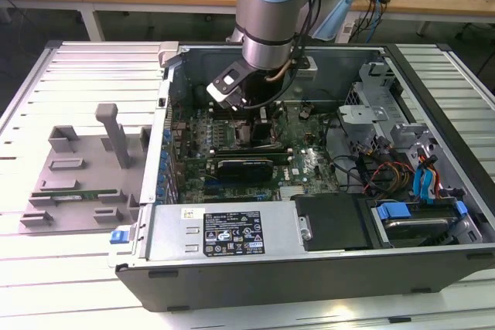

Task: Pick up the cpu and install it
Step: 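Place the cpu into insertion slot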

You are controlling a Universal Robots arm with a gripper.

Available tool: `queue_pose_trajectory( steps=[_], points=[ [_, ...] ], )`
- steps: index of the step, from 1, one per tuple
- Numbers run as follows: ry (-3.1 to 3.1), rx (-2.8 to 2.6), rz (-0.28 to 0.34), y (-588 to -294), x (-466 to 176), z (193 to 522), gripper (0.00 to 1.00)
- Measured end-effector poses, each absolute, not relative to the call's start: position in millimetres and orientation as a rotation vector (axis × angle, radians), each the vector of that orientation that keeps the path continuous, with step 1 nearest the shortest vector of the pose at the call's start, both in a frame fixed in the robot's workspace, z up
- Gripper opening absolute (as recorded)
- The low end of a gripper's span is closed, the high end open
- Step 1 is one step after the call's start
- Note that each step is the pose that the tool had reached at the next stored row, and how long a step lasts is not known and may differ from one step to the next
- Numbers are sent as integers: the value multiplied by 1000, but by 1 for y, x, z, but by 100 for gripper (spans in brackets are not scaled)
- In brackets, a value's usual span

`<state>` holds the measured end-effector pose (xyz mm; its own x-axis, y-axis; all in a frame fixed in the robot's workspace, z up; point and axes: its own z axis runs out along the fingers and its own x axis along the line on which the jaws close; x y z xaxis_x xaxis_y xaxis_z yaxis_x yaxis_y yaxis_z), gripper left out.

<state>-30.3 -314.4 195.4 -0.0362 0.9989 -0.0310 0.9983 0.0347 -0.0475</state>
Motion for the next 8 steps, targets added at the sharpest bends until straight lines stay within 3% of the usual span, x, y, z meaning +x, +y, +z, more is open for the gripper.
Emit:
queue_pose_trajectory(
  steps=[8],
  points=[
    [-2250,-2176,86,-313,-26,200,55]
  ],
)
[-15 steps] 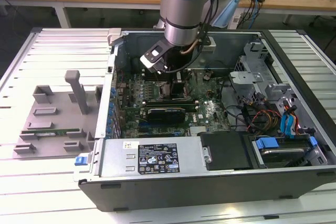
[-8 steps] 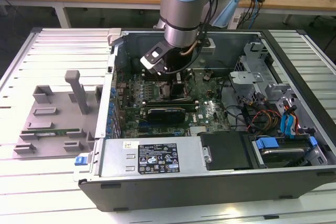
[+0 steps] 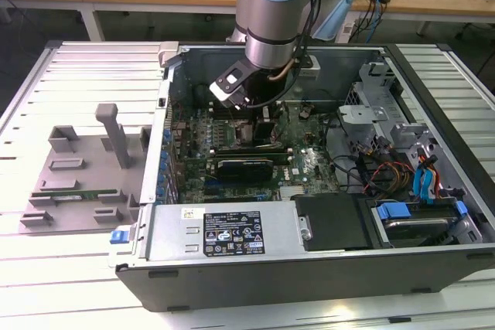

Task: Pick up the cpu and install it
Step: 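Place the cpu into insertion slot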

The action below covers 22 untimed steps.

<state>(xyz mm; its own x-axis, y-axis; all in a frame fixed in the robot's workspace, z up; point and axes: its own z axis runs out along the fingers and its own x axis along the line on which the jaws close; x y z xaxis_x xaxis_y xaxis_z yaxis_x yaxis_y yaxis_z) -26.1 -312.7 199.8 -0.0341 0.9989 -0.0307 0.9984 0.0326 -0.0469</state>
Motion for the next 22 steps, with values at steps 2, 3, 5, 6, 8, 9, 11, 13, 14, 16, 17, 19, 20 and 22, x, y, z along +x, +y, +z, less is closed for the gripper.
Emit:
queue_pose_trajectory(
  steps=[2,3,5,6,8,9,11,13,14,16,17,19,20,22],
  points=[
    [-2250,-2176,87,-313,-26,201,55],
    [-2250,-2177,88,-312,-26,200,55],
    [-2250,-2176,91,-310,-25,199,55],
    [-2249,-2176,92,-309,-25,198,55],
    [-2245,-2182,96,-309,-25,198,55],
    [-2242,-2188,99,-309,-25,198,55],
    [-2228,-2206,105,-308,-24,197,55],
    [-2227,-2205,106,-307,-23,197,55],
    [-2227,-2205,106,-307,-23,196,55],
    [-2227,-2205,106,-307,-23,194,55],
    [-2227,-2205,107,-307,-23,194,55],
    [-2227,-2205,106,-307,-23,194,55],
    [-2227,-2206,107,-307,-23,194,56],
    [-2227,-2205,105,-307,-23,194,62]
  ],
)
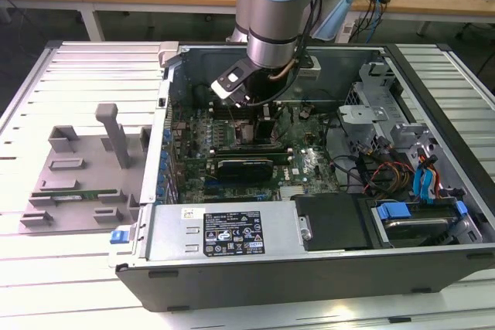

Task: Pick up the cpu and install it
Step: 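Place the cpu into insertion slot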

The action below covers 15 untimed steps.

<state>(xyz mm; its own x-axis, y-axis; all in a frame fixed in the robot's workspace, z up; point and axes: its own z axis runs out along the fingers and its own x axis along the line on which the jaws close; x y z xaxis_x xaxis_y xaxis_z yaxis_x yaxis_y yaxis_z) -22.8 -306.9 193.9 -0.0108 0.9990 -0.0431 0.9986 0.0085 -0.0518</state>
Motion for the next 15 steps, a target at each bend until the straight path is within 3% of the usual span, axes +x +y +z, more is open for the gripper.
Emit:
queue_pose_trajectory(
  steps=[15],
  points=[
    [-2225,-2203,100,-308,-23,203,62]
  ],
)
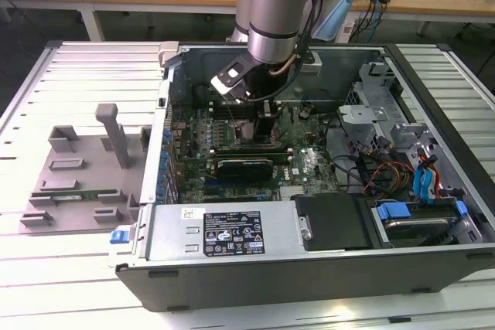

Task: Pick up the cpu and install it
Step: 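Place the cpu into insertion slot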

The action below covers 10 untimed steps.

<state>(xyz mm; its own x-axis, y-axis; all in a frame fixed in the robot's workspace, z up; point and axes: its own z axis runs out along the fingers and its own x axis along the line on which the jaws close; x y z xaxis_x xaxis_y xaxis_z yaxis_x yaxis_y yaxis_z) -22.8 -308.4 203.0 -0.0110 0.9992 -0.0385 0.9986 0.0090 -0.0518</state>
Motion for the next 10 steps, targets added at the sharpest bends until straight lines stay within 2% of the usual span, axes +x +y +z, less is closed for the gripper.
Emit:
queue_pose_trajectory(
  steps=[7,10],
  points=[
    [-2215,-2192,75,-313,-23,204,62],
    [-2215,-2191,74,-312,-23,215,62]
  ],
)
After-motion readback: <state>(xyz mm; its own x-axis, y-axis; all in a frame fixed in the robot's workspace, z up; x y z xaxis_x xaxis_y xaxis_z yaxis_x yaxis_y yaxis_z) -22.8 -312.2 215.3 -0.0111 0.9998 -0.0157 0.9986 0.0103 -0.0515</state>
